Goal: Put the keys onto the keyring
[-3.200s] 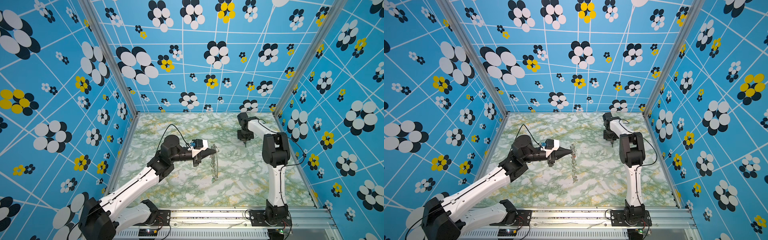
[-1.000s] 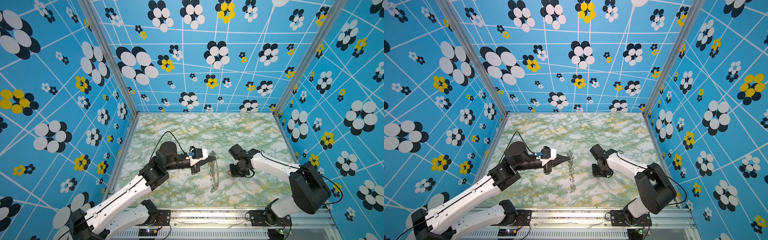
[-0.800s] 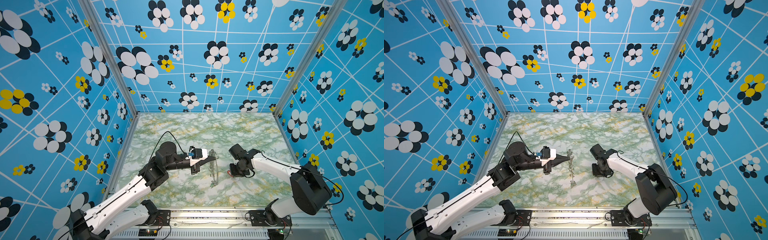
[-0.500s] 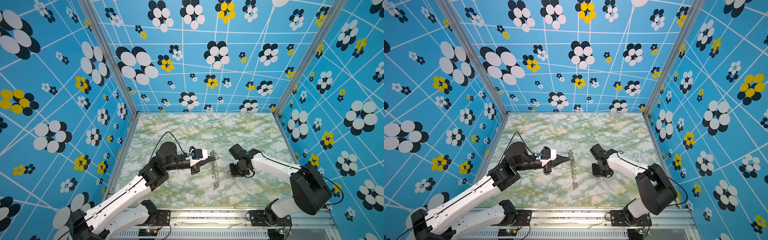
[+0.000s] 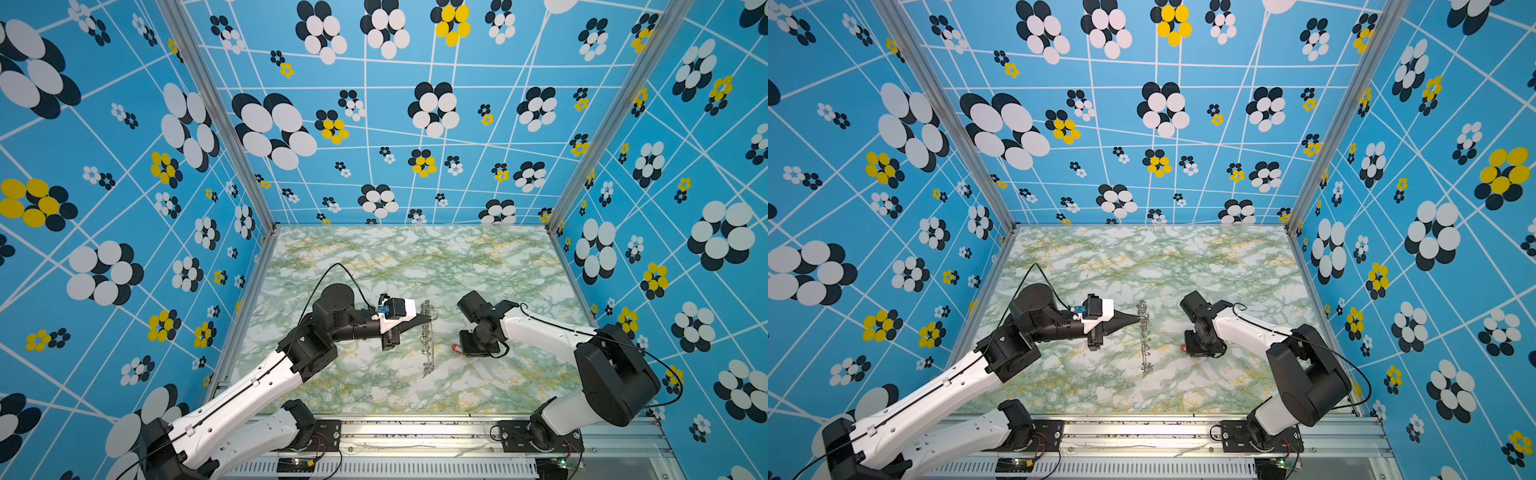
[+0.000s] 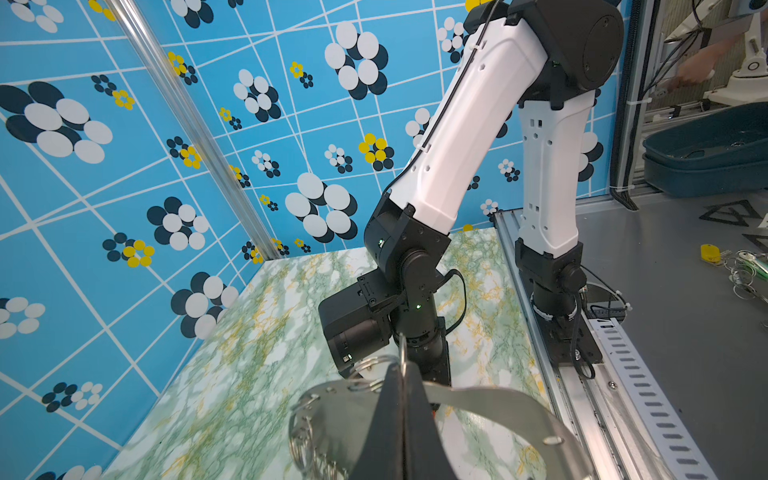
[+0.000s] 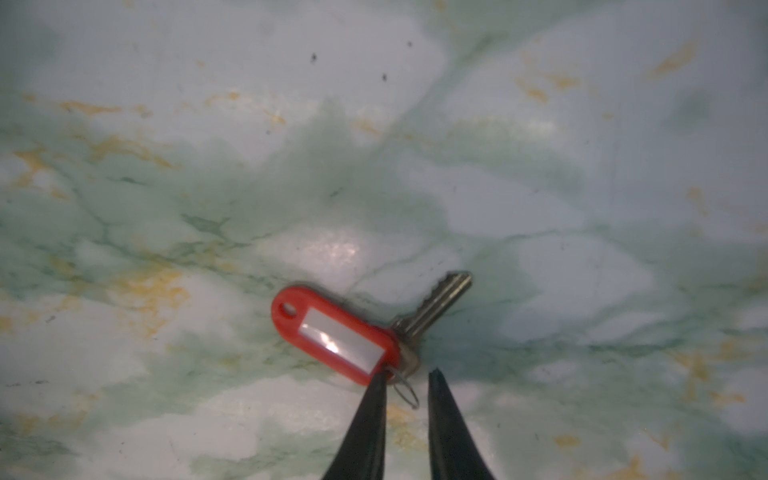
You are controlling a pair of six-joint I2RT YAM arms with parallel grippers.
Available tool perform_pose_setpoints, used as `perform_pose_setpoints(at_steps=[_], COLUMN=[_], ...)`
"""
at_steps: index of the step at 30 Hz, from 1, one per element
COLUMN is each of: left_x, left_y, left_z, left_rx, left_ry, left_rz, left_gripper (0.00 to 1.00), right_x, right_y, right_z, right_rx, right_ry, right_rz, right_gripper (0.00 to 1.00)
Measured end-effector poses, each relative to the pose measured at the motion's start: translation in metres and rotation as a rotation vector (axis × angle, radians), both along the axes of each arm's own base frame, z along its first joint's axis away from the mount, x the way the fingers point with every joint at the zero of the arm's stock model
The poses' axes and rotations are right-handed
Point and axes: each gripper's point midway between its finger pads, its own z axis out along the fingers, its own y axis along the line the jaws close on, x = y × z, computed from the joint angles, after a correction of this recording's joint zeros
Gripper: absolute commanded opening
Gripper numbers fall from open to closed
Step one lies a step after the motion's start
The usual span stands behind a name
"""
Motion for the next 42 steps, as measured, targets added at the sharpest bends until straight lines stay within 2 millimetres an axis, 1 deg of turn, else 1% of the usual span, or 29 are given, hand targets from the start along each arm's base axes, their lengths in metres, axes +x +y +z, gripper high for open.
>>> perform_pose_setpoints(at_steps=[8, 12, 15, 22, 25, 26, 29, 33, 35, 37, 39, 42], left_x=[0.000, 0.000, 0.000, 0.000, -0.002, -0.003, -0.007, -0.007, -0.004, 0.000, 0.009, 0.023], left_y=[0.000, 0.000, 0.000, 0.000, -0.002, -0.003, -0.009, -0.023, -0.032, -0.039, -0.045, -0.050], left_z=[0.000, -0.001, -0.002, -0.002, -0.002, -0.003, -0.004, 0.010, 0.018, 0.023, 0.023, 0.020], left_rx=[0.001, 0.005, 0.006, 0.007, 0.009, 0.014, 0.038, 0.064, 0.073, 0.081, 0.095, 0.117], left_ry=[0.001, 0.005, 0.006, 0.007, 0.006, 0.007, 0.012, -0.001, -0.011, -0.017, -0.017, -0.012], left_rz=[0.000, 0.000, 0.000, 0.001, 0.001, 0.002, 0.014, 0.064, 0.098, 0.131, 0.175, 0.237], left_gripper=[0.00, 0.00, 0.00, 0.00, 0.00, 0.00, 0.00, 0.00, 0.00, 0.00, 0.00, 0.00], right_x=[0.005, 0.006, 0.007, 0.007, 0.009, 0.010, 0.018, 0.026, 0.027, 0.025, 0.020, 0.009], right_y=[0.002, 0.003, 0.005, 0.005, 0.005, 0.005, 0.009, 0.015, 0.018, 0.020, 0.021, 0.022], right_z=[0.001, 0.001, 0.002, 0.006, 0.018, 0.024, 0.054, 0.104, 0.133, 0.161, 0.191, 0.224], right_rx=[0.017, 0.019, 0.035, 0.042, 0.054, 0.064, 0.111, 0.202, 0.264, 0.321, 0.376, 0.450], right_ry=[-0.014, -0.017, -0.021, -0.028, -0.061, -0.083, -0.179, -0.346, -0.451, -0.550, -0.657, -0.771], right_rz=[-0.009, -0.009, -0.011, -0.014, -0.004, 0.002, 0.030, 0.082, 0.114, 0.149, 0.186, 0.247], right_gripper=[0.13, 0.07, 0.00, 0.00, 0.00, 0.00, 0.00, 0.00, 0.00, 0.00, 0.00, 0.00])
